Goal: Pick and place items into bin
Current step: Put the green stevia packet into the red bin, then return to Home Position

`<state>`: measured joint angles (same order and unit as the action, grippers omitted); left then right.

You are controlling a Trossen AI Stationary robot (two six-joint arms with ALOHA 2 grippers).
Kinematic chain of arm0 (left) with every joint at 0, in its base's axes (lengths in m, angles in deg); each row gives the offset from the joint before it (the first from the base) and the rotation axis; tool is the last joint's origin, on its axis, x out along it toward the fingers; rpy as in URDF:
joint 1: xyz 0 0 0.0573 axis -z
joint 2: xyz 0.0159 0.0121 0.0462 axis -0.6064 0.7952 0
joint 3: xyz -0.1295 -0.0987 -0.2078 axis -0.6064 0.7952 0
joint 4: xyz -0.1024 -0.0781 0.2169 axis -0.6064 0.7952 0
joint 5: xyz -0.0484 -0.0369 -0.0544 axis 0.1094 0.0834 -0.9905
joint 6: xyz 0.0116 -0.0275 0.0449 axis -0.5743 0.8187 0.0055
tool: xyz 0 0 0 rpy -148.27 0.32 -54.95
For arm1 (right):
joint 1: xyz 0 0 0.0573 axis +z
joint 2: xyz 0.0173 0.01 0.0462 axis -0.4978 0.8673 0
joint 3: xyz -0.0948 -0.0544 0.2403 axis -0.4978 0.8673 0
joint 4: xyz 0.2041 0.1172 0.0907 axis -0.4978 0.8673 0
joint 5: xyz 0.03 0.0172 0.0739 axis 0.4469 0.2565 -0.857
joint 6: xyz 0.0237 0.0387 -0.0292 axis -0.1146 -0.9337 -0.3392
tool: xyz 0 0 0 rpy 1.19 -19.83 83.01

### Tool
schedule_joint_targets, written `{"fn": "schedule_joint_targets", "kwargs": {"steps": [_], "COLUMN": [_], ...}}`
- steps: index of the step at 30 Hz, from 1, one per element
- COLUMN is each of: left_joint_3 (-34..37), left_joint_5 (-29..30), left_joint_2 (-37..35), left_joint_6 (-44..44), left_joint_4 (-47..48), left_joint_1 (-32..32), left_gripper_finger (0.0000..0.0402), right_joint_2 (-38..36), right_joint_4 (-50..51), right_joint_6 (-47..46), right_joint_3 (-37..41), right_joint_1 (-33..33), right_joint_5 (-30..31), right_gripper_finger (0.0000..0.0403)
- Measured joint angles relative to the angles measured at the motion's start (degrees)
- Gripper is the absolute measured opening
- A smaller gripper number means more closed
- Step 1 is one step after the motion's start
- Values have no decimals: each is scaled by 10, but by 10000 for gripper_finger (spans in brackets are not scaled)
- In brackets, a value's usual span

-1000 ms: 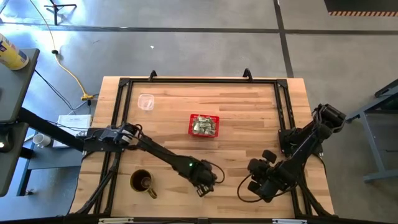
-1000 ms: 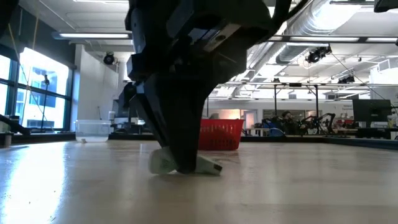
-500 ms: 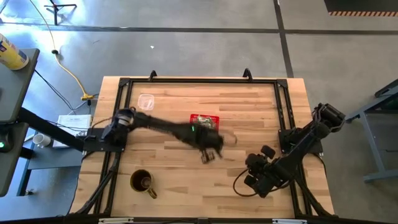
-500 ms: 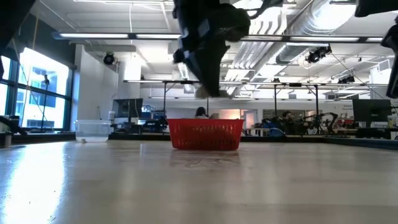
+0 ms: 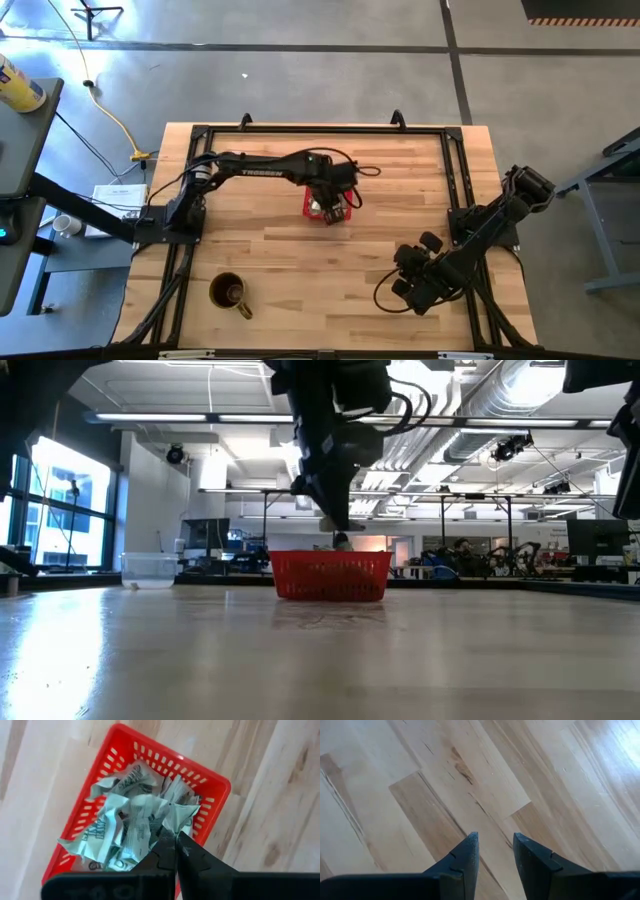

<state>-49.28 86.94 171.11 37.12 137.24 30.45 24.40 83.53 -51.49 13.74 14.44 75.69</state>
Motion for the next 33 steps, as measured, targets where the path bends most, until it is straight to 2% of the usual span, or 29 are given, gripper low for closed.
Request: {"fn": "schedule_joint_targets", "kwargs": {"steps": [2, 6, 11, 18, 28, 33], "left_joint_3": [0, 0, 0, 0, -31, -54], "left_joint_5": [-2, 41, 40, -23, -13, -13], "left_joint_2": [0, 8, 33, 63, 11, 13], "left_joint_6": [-2, -22, -26, -23, 26, 51], "left_joint_4": [-1, -4, -11, 0, 12, 49], "left_joint_1": [-5, -3, -2, -2, -2, -2], "left_gripper_finger": [39, 36, 34, 57, 98, 119], "right_joint_2": [0, 0, 0, 0, 0, 0], "right_joint_4": [3, 13, 23, 24, 24, 25], "right_joint_6": [0, 0, 1, 1, 6, 13], "right_joint_3": [0, 0, 0, 0, 0, 0], "right_joint_1": [0, 0, 0, 0, 1, 1], "right_joint_5": [0, 0, 0, -2, 3, 13], "right_gripper_finger": [114, 114, 114, 114, 114, 114]}}
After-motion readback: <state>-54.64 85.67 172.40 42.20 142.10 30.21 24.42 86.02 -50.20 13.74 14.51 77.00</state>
